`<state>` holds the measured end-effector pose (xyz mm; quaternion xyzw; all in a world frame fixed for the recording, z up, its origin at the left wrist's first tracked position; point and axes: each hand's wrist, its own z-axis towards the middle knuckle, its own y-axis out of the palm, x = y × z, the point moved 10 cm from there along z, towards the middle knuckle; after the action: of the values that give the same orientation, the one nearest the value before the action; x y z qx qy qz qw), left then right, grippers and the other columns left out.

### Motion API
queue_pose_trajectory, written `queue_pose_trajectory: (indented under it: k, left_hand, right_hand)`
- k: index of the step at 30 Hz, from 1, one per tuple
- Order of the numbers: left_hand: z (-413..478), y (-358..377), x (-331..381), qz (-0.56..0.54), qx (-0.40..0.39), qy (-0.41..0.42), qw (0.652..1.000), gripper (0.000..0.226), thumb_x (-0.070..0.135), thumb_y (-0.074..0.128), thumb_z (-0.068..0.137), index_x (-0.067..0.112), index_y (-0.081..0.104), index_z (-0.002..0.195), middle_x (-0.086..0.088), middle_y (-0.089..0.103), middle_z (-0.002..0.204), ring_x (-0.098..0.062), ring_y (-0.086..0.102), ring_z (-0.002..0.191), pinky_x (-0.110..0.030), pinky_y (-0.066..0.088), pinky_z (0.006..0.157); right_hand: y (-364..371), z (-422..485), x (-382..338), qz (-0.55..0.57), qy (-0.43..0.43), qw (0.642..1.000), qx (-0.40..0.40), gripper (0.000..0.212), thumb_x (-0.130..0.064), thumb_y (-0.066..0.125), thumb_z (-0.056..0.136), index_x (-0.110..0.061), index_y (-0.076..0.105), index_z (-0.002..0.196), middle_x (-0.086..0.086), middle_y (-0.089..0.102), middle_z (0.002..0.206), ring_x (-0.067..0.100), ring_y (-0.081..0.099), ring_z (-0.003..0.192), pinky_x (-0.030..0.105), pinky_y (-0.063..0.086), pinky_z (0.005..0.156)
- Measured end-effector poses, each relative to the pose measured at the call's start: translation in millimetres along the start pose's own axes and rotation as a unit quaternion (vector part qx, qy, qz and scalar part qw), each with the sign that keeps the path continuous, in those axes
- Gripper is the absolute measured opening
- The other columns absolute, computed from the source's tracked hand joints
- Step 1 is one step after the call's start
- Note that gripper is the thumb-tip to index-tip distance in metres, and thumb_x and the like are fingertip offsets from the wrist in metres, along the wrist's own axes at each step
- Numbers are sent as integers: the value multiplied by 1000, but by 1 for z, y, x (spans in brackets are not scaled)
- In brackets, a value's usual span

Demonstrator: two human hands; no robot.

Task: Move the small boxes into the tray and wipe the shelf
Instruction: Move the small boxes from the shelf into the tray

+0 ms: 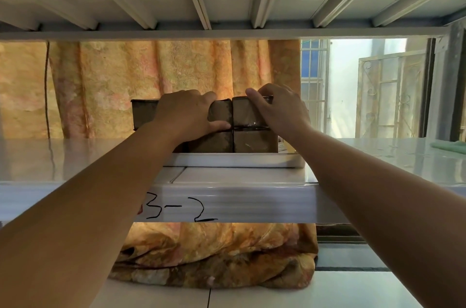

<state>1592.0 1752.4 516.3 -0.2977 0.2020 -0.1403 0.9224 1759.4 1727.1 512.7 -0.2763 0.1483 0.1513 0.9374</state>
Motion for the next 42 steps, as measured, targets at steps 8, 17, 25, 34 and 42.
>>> queue_pose_trajectory:
  k: [8, 17, 25, 34, 42]
  left_hand:
    - [0, 0, 0, 21, 49, -27, 998, 74, 80, 30, 75, 21, 52, 114, -6, 62, 107, -25, 59, 93, -32, 38, 64]
    - [-15, -17, 10, -23, 140, 25, 990, 50, 45, 46, 91, 9, 57, 124, -13, 65, 118, -32, 58, 106, -43, 39, 96]
    - [-29, -41, 37, -93, 187, 101, 973, 38, 8, 51, 81, 2, 61, 117, -21, 60, 124, -40, 60, 102, -44, 48, 85]
    - [-39, -63, 75, -164, 188, 177, 952, 23, 27, 51, 83, 10, 62, 71, -6, 60, 120, -10, 41, 78, -17, 22, 50]
    - [-6, -62, 140, -300, 106, 121, 940, 22, 36, 54, 91, 18, 58, 105, 1, 66, 97, -16, 59, 79, -35, 54, 72]
  right_hand:
    - [6, 7, 3, 12, -13, 1000, -26, 56, -70, 42, 81, -25, 68, 101, -1, 67, 108, 18, 60, 97, 35, 49, 80]
    - [4, 2, 4, 23, 4, 1000, -8, 54, -69, 45, 81, -26, 66, 105, 0, 64, 114, 19, 57, 103, 29, 39, 76]
    - [-19, -8, 3, 38, 41, 996, 67, 56, -69, 37, 85, -31, 50, 124, 4, 51, 135, 25, 52, 119, 38, 42, 91]
    - [-37, -33, 9, -18, 65, 997, 45, 41, -49, 53, 86, -27, 51, 120, 5, 51, 130, 24, 52, 113, 35, 43, 89]
    - [-77, -52, 30, -113, 41, 993, -20, 29, -28, 52, 92, -14, 62, 116, 7, 58, 125, 23, 49, 118, 33, 40, 93]
